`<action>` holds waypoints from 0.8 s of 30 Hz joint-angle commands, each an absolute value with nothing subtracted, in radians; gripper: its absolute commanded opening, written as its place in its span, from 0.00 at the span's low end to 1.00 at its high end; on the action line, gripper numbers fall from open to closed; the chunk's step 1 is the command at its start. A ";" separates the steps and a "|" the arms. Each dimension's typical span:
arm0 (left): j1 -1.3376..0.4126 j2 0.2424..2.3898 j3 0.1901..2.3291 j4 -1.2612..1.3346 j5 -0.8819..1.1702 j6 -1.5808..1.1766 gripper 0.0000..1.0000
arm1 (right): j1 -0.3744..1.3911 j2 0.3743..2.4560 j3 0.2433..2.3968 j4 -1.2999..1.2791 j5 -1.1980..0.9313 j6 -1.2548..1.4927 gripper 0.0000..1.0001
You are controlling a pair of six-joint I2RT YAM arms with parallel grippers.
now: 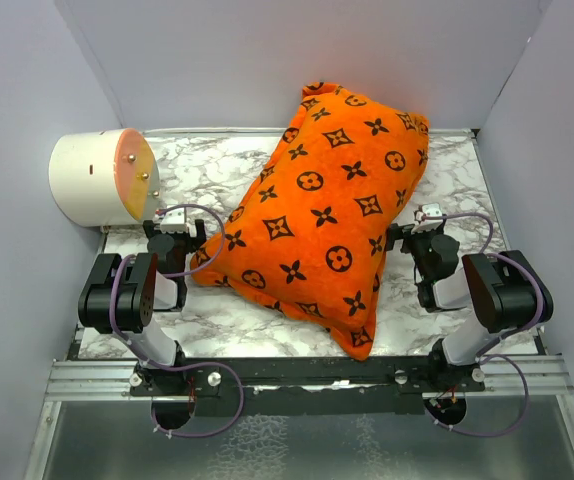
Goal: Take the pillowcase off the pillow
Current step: Adjust the pillow at the center of the board.
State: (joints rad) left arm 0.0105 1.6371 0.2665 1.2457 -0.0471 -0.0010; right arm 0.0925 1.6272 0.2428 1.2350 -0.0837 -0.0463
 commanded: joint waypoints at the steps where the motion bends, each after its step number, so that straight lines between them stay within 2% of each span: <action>1: 0.005 1.638 0.271 1.262 -0.061 0.005 0.99 | 0.103 1.621 0.256 1.272 -0.115 -0.040 1.00; 10: 0.005 1.636 0.269 1.263 -0.056 0.007 0.99 | 0.103 1.620 0.257 1.273 -0.111 -0.037 1.00; 12: 0.007 1.604 0.282 1.219 -0.032 0.016 0.99 | 0.103 1.557 0.288 1.148 0.015 0.000 1.00; 15: 0.011 1.494 0.431 0.854 0.037 0.057 0.99 | 0.103 1.446 0.473 0.692 0.281 0.123 1.00; 16: 0.011 1.474 0.507 0.682 0.070 0.079 0.99 | 0.103 1.429 0.529 0.593 0.301 0.125 1.00; 18: 0.011 1.464 0.687 0.366 0.148 0.142 0.99 | 0.102 1.398 0.612 0.457 0.285 0.120 1.00; 21: 0.011 1.476 0.907 -0.023 0.274 0.269 0.99 | 0.096 1.380 0.733 0.209 0.348 0.298 1.00; 24: 0.011 1.463 1.040 -0.290 0.410 0.400 0.99 | 0.074 1.398 0.855 0.047 0.189 0.327 1.00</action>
State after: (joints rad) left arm 0.0109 1.5066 0.8997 0.2874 0.1749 0.1898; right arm 0.0933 1.4040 0.7136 0.3969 0.2356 0.1860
